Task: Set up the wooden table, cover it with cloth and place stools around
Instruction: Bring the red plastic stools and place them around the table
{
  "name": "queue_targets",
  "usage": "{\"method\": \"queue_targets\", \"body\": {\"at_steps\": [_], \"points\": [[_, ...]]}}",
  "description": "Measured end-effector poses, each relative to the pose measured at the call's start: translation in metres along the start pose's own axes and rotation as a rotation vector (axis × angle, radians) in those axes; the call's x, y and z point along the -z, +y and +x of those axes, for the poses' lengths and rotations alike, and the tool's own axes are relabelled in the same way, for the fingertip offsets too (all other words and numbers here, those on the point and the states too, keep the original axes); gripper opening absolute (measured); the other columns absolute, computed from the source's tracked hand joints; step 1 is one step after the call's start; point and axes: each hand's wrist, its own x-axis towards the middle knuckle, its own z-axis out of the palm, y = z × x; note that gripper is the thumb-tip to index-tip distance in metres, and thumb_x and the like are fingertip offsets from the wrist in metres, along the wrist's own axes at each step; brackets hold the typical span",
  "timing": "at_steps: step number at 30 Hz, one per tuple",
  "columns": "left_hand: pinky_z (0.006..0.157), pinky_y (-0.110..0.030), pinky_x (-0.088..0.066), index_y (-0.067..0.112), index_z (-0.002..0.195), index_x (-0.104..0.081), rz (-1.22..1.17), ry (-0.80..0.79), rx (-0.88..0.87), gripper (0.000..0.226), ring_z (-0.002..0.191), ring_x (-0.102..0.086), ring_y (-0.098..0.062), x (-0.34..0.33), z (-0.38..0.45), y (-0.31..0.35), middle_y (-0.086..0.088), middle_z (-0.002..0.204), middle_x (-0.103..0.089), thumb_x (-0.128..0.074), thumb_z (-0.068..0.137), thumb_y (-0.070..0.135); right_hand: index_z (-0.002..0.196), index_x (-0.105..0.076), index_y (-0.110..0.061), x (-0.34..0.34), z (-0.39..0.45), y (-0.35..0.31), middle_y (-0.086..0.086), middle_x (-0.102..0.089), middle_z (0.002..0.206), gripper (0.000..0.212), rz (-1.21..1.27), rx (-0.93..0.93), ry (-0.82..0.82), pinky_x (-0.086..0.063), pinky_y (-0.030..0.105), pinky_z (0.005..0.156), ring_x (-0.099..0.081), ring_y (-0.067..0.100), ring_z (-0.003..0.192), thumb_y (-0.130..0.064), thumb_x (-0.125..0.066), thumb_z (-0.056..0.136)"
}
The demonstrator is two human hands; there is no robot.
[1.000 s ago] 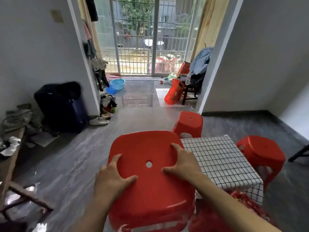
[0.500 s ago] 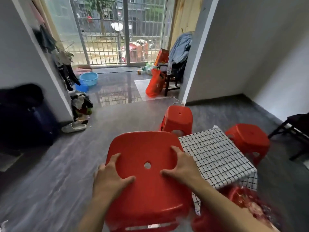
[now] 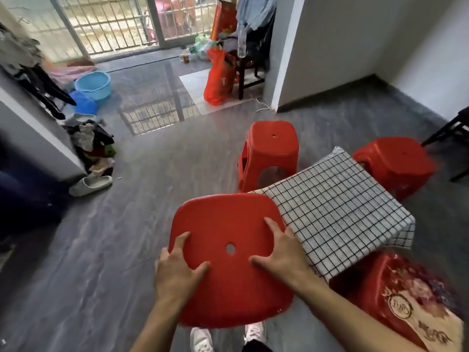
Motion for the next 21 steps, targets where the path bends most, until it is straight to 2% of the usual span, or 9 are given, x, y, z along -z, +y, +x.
{"method": "queue_targets", "body": {"at_steps": [3, 11, 21], "points": [[0.092, -0.044, -0.049, 0.041, 0.137, -0.041, 0.021, -0.044, -0.027, 0.086, 0.104, -0.058, -0.035, -0.033, 0.038, -0.019, -0.014, 0.116, -0.057, -0.083, 0.061, 0.047, 0.15, -0.025, -0.038, -0.037, 0.025, 0.014, 0.011, -0.041, 0.138, 0.112, 0.015, -0.071, 0.021, -0.042, 0.035, 0.105, -0.052, 0.028, 0.123, -0.056, -0.085, 0.057], [0.092, -0.045, -0.047, 0.042, 0.137, -0.042, 0.004, -0.105, -0.134, 0.085, 0.108, -0.055, -0.033, -0.137, 0.119, -0.081, -0.012, 0.12, -0.055, -0.083, 0.063, 0.042, 0.148, -0.024, -0.043, -0.143, 0.093, 0.072, 0.003, -0.046, 0.127, 0.109, 0.056, -0.194, 0.071, -0.047, 0.039, 0.101, -0.055, 0.024, 0.115, -0.055, -0.085, 0.058], [0.105, -0.046, -0.04, 0.042, 0.145, -0.034, 0.008, -0.194, -0.175, 0.096, 0.123, -0.045, -0.035, -0.255, 0.163, -0.13, -0.016, 0.136, -0.045, -0.085, 0.063, 0.039, 0.146, -0.034, -0.042, -0.228, 0.153, 0.155, 0.002, -0.051, 0.125, 0.108, 0.088, -0.238, 0.14, -0.043, 0.03, 0.097, -0.054, 0.02, 0.113, -0.046, -0.09, 0.054]]}}
